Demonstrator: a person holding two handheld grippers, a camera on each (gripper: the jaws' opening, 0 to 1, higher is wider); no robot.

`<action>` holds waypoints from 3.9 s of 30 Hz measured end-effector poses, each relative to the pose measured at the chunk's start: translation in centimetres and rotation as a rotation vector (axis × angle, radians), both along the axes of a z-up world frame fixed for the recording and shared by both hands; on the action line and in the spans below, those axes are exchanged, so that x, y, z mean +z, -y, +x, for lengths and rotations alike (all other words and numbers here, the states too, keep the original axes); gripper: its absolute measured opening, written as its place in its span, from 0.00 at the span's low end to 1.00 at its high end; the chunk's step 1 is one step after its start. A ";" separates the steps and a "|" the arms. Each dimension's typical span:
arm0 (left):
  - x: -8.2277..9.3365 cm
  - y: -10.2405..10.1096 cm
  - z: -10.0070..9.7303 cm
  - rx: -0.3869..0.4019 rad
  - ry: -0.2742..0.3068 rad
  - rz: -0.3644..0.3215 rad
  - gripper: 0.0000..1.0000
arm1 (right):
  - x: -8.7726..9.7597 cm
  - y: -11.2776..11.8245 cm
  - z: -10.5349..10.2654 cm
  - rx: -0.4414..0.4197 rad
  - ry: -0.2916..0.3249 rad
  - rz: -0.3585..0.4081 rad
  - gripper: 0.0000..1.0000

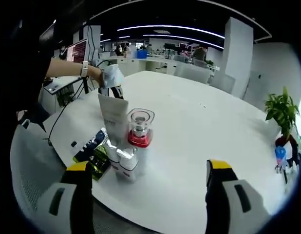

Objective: Arrange the skincare products in the storage area until every visible bottle or jar stands upright without overlapping.

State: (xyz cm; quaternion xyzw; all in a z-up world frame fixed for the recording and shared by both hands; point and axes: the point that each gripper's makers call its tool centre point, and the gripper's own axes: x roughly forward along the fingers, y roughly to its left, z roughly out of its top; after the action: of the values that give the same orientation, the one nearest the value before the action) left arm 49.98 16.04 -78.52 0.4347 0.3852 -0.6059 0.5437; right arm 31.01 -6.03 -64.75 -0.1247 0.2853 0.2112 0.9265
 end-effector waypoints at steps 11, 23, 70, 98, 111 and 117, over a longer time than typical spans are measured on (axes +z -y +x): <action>0.0 -0.2 -0.6 0.008 0.003 0.016 0.36 | 0.3 -0.3 -0.4 0.003 0.006 -0.003 0.98; 0.0 -0.7 -1.6 0.049 0.001 0.021 0.35 | 0.0 -1.2 -0.2 0.034 -0.002 -0.008 0.98; -0.2 -2.4 -7.9 0.079 -0.005 0.029 0.35 | 0.0 -1.7 -0.3 0.076 0.007 -0.006 0.98; -0.2 -2.6 -11.4 0.124 -0.005 0.007 0.35 | -0.3 -2.2 -0.9 0.094 0.009 -0.011 0.97; -0.2 -2.3 -12.8 0.182 -0.005 -0.017 0.36 | -0.2 -2.7 -1.0 0.109 0.010 -0.013 0.97; -0.2 -2.1 -13.1 0.199 -0.004 -0.022 0.36 | -0.1 -2.8 -1.0 0.116 0.012 -0.017 0.97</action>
State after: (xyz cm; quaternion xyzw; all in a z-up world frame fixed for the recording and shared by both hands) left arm 36.90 18.18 -78.73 0.3873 0.4209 -0.5539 0.6050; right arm 30.00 -3.24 -64.87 -0.1502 0.2740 0.2615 0.9132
